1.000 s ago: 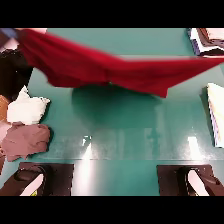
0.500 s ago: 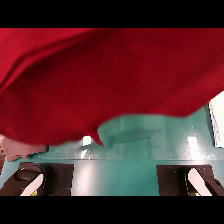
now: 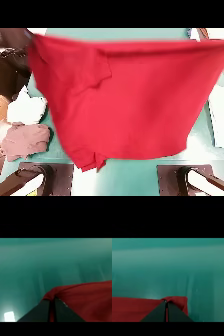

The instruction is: Fold the shirts.

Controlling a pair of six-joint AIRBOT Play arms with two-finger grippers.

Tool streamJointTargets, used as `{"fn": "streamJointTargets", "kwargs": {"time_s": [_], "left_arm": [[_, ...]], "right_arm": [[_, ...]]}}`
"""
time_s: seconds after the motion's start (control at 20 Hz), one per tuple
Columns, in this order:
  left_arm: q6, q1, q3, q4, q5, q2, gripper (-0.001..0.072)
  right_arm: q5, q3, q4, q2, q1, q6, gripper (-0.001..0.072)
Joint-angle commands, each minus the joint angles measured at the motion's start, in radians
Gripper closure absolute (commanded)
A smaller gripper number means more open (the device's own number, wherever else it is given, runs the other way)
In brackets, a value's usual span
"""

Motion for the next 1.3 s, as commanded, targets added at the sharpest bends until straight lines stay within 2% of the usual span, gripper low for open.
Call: {"fn": "streamJointTargets", "kwargs": {"time_s": [0.0,0.2,0.35,0.45,0.6,0.7,0.85,1.0,1.05,1.1,1.15,1.25], "left_arm": [[0.017,0.000,-0.145,-0.003,0.110,-0.194,0.0681],[0.013,0.005,-0.111,-0.031,0.294,-0.408,0.0681],[0.013,0.036,-0.039,-0.073,0.309,-0.485,0.0681],[0.016,0.063,-0.018,-0.082,0.261,-0.485,0.0680],[0.078,0.093,-0.016,-0.082,0.035,-0.487,0.0680],[0.139,0.091,-0.053,-0.082,-0.067,-0.487,0.0681],[0.145,0.090,-0.150,-0.085,-0.073,-0.487,0.0681],[0.087,0.090,-0.239,-0.085,-0.026,-0.487,0.0679],[0.080,0.090,-0.251,-0.085,-0.012,-0.487,0.0667],[0.078,0.090,-0.253,-0.085,-0.012,-0.486,0.0441],[0.063,0.092,-0.253,-0.085,-0.024,-0.483,0.0240],[0.051,0.092,-0.252,-0.069,-0.092,-0.464,0.0239]], "right_arm": [[-0.053,-0.122,-0.093,-0.170,0.081,0.002,0.0695],[-0.193,-0.108,-0.085,-0.371,0.101,0.003,0.0695],[-0.203,-0.007,-0.085,-0.472,0.111,0.002,0.0695],[-0.166,0.025,-0.087,-0.488,0.111,0.002,0.0695],[-0.083,0.003,-0.090,-0.478,0.111,0.001,0.0695],[-0.091,-0.085,-0.089,-0.444,0.115,0.000,0.0695],[-0.139,-0.261,-0.087,-0.385,0.116,0.001,0.0695],[-0.186,-0.405,-0.047,-0.340,0.115,0.001,0.0692],[-0.193,-0.432,-0.021,-0.331,0.115,0.001,0.0641],[-0.196,-0.447,0.007,-0.327,0.113,0.001,0.0402],[-0.192,-0.449,0.029,-0.322,0.107,0.001,0.0322],[-0.181,-0.450,0.046,-0.285,0.097,0.001,0.0322]]}}
